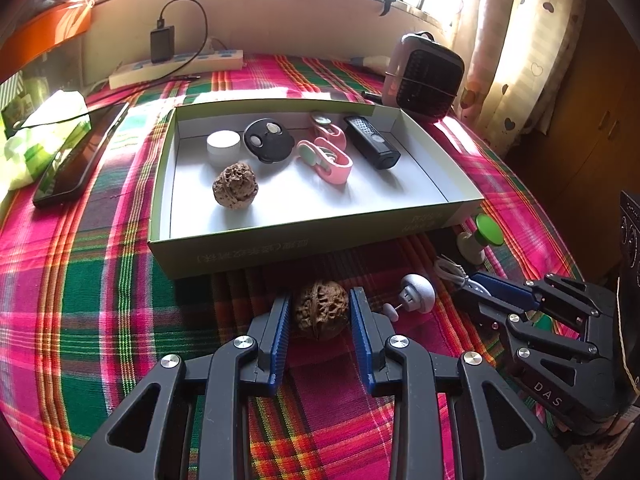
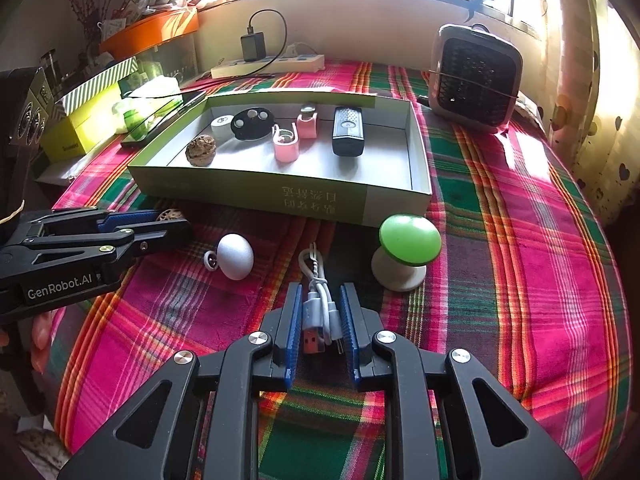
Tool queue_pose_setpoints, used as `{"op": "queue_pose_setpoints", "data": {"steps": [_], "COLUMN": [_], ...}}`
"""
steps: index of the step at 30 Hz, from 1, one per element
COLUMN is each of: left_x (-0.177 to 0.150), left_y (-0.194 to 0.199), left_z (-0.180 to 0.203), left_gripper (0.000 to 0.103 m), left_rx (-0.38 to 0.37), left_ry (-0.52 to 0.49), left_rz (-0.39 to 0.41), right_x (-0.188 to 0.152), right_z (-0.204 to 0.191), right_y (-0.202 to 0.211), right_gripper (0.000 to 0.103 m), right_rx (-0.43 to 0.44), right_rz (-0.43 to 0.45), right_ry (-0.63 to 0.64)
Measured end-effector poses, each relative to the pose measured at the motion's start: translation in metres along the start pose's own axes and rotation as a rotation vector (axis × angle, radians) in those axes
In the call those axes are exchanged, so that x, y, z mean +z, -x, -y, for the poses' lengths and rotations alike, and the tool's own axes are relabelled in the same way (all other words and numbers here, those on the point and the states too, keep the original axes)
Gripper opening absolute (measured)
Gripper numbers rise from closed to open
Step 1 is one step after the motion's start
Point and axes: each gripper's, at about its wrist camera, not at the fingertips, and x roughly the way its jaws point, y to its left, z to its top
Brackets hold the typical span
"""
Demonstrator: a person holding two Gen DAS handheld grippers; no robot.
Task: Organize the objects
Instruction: 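Lift the walnut and cable with both grippers and carry them toward the tray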
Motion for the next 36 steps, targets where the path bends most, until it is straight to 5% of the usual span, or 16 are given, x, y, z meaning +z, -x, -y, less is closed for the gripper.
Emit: {"op": "queue_pose_setpoints", "data": {"steps": [36], "left_x": [0.022], "left_y": [0.027], "left_z": [0.008], "left_gripper": [0.027], "left_rx": [-0.019], "left_ry": [-0.020], "left_rz": [0.092], "right_x": [0.026], "right_z": [0.000], "right_y": [0.019], "right_gripper": [0.020], "right_rx": [0.043], "right_rz": [0.075], "right_ry": [-0.042]}}
